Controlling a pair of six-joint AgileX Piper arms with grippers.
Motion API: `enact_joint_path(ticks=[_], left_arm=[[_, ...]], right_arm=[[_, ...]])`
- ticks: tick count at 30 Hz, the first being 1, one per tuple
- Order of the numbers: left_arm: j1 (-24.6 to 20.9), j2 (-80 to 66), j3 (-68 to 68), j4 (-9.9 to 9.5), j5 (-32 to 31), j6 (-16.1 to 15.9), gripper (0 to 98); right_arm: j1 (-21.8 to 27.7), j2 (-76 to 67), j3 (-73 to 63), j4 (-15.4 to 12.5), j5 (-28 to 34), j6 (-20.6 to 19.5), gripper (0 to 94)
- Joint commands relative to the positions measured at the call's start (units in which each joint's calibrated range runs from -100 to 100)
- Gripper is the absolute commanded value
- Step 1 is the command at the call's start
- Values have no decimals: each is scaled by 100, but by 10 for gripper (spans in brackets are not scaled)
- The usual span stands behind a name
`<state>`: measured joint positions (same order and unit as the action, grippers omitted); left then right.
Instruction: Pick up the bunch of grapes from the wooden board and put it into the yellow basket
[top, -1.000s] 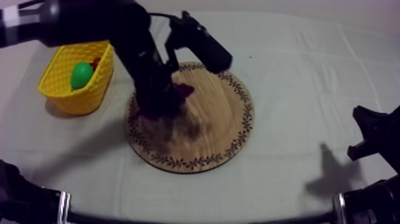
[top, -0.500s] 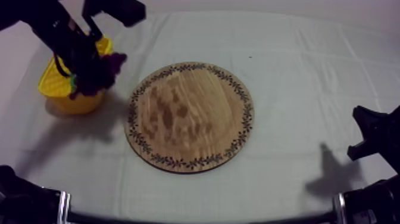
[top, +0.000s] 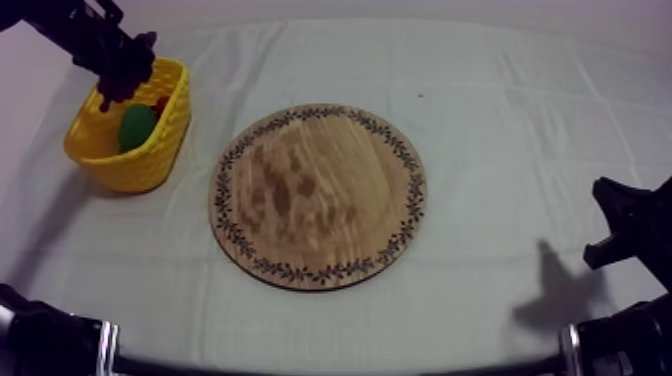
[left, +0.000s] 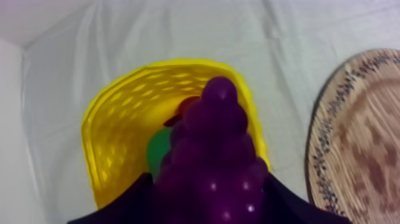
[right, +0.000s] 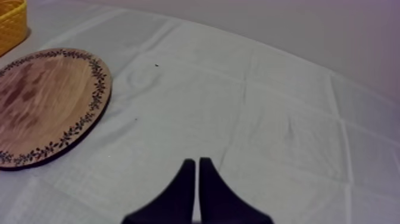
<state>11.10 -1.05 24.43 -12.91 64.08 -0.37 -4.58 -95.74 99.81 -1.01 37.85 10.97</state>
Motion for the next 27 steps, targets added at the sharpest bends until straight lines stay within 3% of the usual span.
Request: enact_joint_path(ticks=[1, 10, 19, 21, 27], left_arm=[[-47, 195, 6, 2, -102, 25, 392], [-198, 843, 217, 9, -860, 152, 350], [-359, 1149, 344, -11, -1172, 183, 344], [-390, 1164, 360, -50, -1255, 267, 422], [-431, 1088, 381, -256, -1385, 734, 811]], right_arm=[[-2, -1, -3, 1, -3, -1, 4], [-2, -1, -3, 1, -3, -2, 4], [-2, -1, -3, 1, -3, 0, 4], [-2, -1, -3, 1, -3, 0, 4], [-2, -1, -3, 1, -3, 0, 4]])
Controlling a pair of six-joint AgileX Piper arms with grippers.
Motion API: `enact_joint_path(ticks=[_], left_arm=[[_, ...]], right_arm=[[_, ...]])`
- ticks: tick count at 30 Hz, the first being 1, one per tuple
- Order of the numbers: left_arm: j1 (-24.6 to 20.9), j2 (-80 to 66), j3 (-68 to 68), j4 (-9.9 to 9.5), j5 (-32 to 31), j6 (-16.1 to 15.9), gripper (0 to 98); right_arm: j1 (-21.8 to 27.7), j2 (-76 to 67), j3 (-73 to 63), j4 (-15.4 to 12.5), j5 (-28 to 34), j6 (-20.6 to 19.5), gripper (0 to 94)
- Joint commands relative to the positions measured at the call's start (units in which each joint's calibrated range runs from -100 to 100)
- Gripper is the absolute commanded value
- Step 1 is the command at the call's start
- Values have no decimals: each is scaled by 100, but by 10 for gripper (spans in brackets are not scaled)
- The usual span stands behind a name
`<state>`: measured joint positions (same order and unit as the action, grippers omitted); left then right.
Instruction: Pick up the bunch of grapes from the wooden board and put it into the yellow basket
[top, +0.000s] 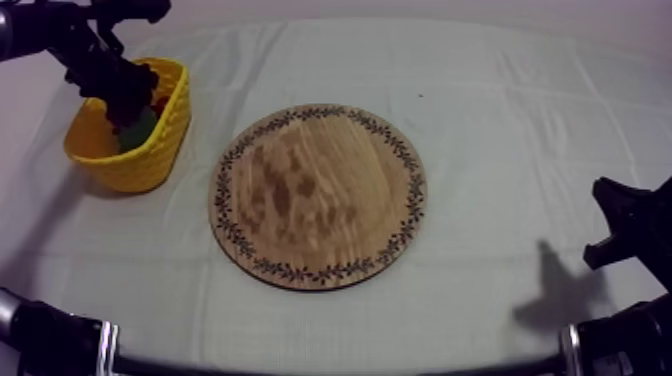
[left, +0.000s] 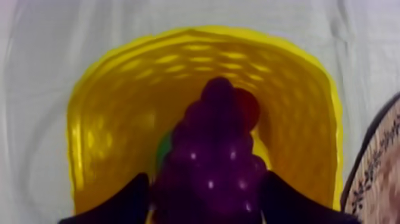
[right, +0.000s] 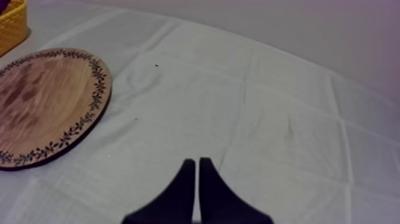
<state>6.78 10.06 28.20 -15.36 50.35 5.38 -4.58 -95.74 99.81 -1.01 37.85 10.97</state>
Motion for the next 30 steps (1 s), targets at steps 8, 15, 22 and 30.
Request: enact_joint_path(ticks=[8, 15, 22, 30], left_arm=[[-155, -759, 170, -11, -695, 548, 637], [-461, -2116, 389, 215, -1530, 642, 178], [-625, -3970, 1254, 348, -1997, 679, 15], [-677, -6650, 3690, 480, -2398, 502, 1]], right_arm=[[-2, -1, -3, 1, -3, 0, 4], [-2, -1, -3, 1, -3, 0, 4], [-2, -1, -3, 1, -3, -1, 4], [-2, -1, -3, 1, -3, 0, 4]])
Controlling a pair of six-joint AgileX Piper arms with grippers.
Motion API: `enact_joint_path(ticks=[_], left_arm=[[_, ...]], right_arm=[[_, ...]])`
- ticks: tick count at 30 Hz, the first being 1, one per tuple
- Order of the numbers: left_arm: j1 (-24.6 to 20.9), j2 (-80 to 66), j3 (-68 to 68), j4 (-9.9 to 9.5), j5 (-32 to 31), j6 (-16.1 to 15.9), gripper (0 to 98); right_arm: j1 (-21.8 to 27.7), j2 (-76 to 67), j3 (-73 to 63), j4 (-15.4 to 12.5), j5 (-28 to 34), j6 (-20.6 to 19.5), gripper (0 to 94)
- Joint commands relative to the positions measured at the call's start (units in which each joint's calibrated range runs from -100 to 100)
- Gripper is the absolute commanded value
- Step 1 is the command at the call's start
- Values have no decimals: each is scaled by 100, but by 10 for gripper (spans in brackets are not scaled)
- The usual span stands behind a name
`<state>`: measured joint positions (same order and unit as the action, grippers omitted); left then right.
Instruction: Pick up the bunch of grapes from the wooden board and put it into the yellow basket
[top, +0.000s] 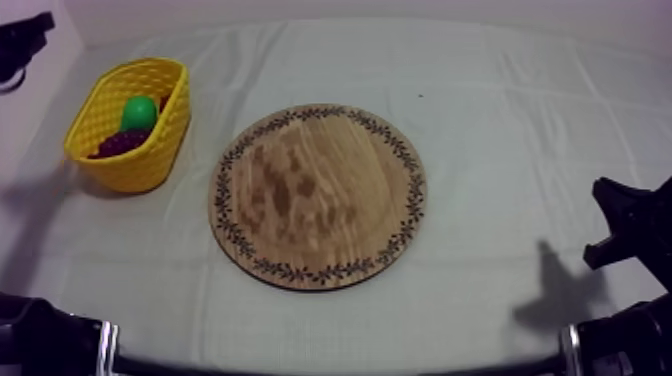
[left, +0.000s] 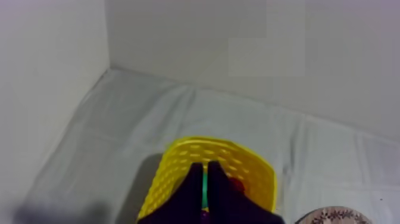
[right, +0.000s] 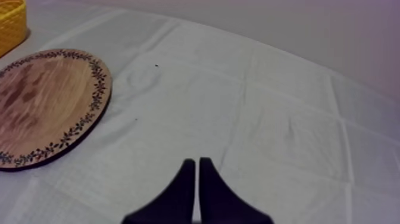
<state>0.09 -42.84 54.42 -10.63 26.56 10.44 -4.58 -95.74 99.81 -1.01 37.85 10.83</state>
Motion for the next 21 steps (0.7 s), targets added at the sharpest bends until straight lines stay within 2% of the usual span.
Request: enact_joint_path(ticks=[1, 8, 18, 21], left_arm=[[-14, -1721, 1365, 36, -19, -38, 1], [47, -3762, 2805, 378, 390, -571, 0], [76, -5279, 4088, 421, 633, -973, 0], [65, -5514, 4307, 533, 640, -1126, 0]], right_arm=[[-2, -1, -3, 1, -3, 14, 4], [-2, -1, -3, 1, -3, 14, 4], [-2, -1, -3, 1, -3, 13, 4], [-2, -1, -3, 1, -3, 14, 4]])
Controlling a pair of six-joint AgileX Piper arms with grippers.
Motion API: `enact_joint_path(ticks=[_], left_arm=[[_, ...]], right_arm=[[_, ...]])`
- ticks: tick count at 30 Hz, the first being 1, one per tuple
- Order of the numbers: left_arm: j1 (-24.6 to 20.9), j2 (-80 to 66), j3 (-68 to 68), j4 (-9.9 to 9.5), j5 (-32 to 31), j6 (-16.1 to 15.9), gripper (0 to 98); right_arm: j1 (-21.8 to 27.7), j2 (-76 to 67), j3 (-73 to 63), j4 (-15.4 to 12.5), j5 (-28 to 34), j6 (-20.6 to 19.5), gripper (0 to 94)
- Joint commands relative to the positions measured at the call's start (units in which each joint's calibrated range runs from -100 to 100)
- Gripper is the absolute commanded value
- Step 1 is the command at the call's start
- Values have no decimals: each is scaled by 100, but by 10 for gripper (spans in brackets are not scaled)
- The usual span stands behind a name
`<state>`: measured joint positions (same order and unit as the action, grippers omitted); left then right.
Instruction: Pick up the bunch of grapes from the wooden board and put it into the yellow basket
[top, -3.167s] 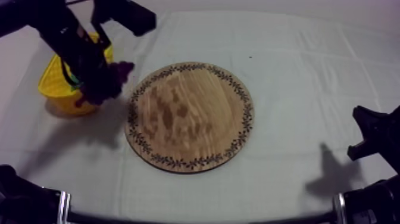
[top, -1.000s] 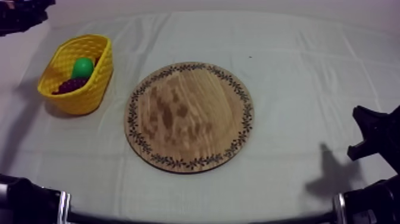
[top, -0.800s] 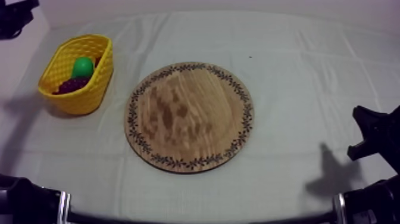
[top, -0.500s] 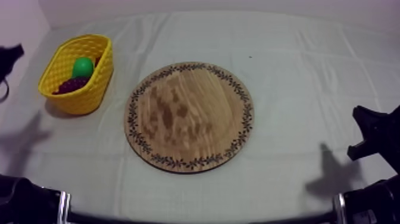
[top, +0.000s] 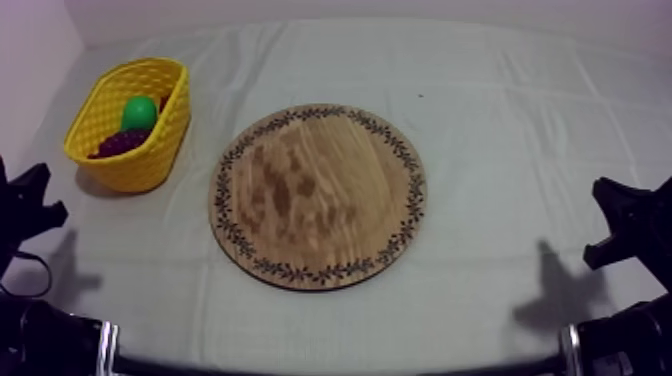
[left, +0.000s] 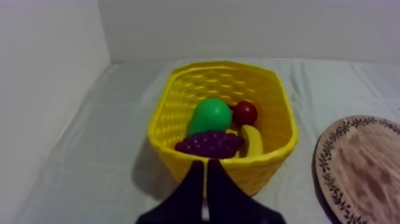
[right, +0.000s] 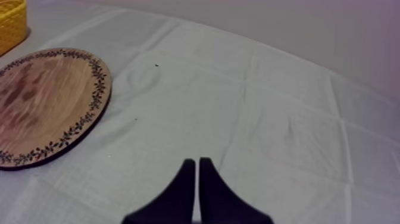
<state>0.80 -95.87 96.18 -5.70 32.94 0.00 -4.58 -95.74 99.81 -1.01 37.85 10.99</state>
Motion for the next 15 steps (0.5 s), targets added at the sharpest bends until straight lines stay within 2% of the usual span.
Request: enact_joint_path(ticks=[1, 8, 15], left_arm=[[-11, -263, 180, 76, -3, -121, 0], [-125, -377, 354, 315, -173, -218, 0], [-103, -386, 380, 373, -316, -183, 0]], right_arm=[[-2, -1, -3, 1, -3, -3, 4], [-2, -1, -3, 1, -3, -3, 4], [-2, -1, -3, 1, -3, -3, 4]])
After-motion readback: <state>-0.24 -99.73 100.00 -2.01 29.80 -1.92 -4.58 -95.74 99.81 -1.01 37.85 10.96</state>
